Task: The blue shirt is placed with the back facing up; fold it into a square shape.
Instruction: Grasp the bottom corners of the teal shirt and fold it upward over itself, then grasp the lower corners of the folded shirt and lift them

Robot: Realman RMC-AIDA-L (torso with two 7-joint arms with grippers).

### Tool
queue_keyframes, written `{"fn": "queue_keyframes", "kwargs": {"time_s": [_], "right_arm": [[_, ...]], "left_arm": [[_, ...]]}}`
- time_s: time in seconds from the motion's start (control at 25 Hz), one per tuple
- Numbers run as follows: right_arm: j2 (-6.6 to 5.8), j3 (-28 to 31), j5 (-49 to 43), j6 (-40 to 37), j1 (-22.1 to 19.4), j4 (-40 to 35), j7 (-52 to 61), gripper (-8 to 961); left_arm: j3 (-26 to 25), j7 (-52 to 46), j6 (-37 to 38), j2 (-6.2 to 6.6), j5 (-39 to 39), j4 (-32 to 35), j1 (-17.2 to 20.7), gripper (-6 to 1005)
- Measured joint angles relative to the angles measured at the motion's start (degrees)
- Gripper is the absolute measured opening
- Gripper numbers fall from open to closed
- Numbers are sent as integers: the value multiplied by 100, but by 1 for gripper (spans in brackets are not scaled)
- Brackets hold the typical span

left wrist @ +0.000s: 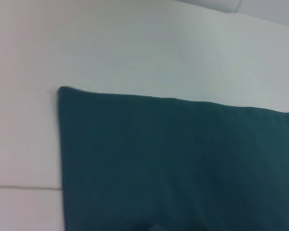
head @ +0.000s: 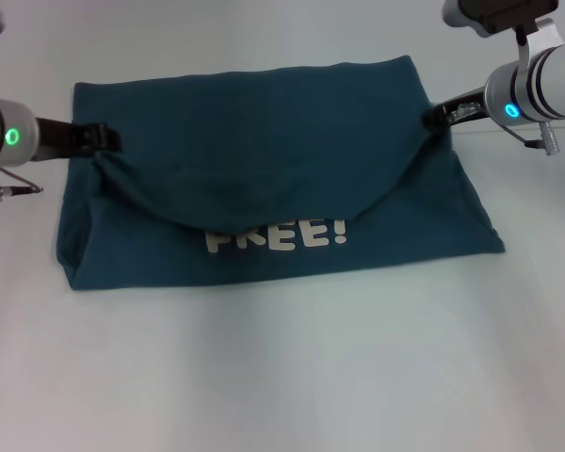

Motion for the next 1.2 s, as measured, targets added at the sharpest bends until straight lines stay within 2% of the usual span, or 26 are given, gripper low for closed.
{"fn": "queue_keyframes", "kwargs": {"time_s": [0.2,0.24,0.4,0.48,0.6,0.76,0.88,1.04,1.2], "right_arm": [[-63,57,-7,-159,-87,-154,146,326],[-71,57,-5,-221,-125,-229,213,375],[-40,135,248,-685,-473,-953,387,592],[-29,204,709,-1085,-730,-1343,310,729],[-116,332,1804,-1795,-1137,-1691,20,729],[-301,829,3306,-2831,-1652,-1688,-453,728],[-429,1362,4254,-3585,-2063,-1413,-800,728],[-546,2081,5325,-4559,-2576,-841,-1303,731],[-649,2328,5779,-5379,-2939,-350,-1721,733]], "left_arm": [[-71,-397,112,18,31,297,261,349],[-89,-451,166,13,16,407,336,399],[-340,-499,642,-152,-62,1067,641,600],[-510,-475,933,-253,-218,1479,838,631],[-641,-429,1338,-318,-729,1877,1198,678],[-693,-325,1860,-191,-1701,1917,1667,686],[-907,-91,2259,-137,-2323,1753,1928,681],[-1337,261,2846,-71,-2637,1414,2077,680],[-1752,640,3178,-4,-2736,923,2148,678]]}}
